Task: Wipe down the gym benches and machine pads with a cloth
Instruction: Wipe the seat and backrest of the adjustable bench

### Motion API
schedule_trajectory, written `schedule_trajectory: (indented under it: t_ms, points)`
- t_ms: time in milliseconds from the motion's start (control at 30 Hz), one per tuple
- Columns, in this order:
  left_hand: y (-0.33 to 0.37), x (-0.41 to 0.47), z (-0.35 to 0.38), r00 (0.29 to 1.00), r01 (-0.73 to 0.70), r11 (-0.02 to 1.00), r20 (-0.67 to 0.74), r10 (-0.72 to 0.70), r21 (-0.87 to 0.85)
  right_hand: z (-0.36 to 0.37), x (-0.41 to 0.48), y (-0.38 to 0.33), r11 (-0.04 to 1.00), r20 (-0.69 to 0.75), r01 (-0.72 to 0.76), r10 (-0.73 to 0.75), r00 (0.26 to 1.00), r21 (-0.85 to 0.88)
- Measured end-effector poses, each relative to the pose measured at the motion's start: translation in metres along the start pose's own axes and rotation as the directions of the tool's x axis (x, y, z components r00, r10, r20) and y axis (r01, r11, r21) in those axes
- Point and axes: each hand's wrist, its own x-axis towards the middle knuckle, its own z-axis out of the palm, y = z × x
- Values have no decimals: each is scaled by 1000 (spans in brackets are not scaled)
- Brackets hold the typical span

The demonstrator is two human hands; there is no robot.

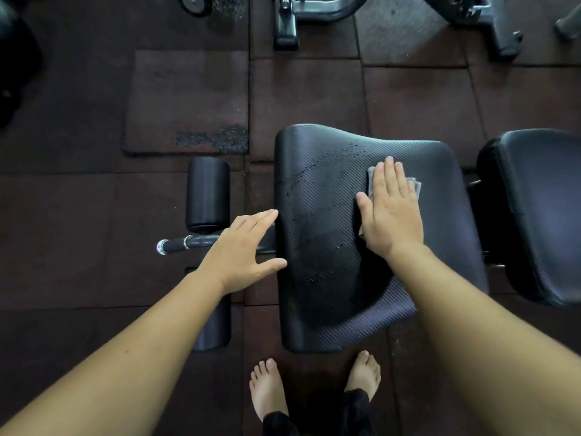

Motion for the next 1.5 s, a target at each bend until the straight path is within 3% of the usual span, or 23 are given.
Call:
schedule_trajectory:
  t_ms: [100,267,533,667,833,967,1067,1200,1367,1433,1500]
  points:
    - [-4,-1,3,1000,-11,999,-1,11,-30,1,-13,-15,998,-25,-46,48,999,49]
    - [-4,3,1,1000,-7,998,-13,6,-64,8,-84,-38,992,33,102,-105,994,76]
    - [-4,6,-2,1000,-3,998,4,3,-62,-11,70,-32,998,7,66,-66,998,15]
    - [-5,3,2,1000,-17,1000,24,17,-12,-15,70,-41,998,19,62,-62,998,32]
    - [-7,3,4,998,-37,999,57,36,24,-5,-14,-54,961,77,272,-274,959,44]
    - [-9,4,4,997,-53,998,56,52,18,-15,28,-56,922,100,384,-386,917,35]
    - [-10,3,5,997,-56,998,47,56,4,-24,96,-79,870,146,493,-486,861,-8]
    - [-10,1,8,998,-50,999,32,50,8,-30,134,-110,745,266,663,-625,734,-79]
    - [-9,-3,8,998,-42,999,42,42,-2,-29,81,-84,438,348,896,-831,434,-70]
    - [-8,-5,8,998,-37,999,51,37,0,-34,79,-80,442,326,886,-824,463,-141]
    - [-8,-6,8,998,-31,1000,53,31,-1,-35,76,-84,580,272,800,-753,599,-156]
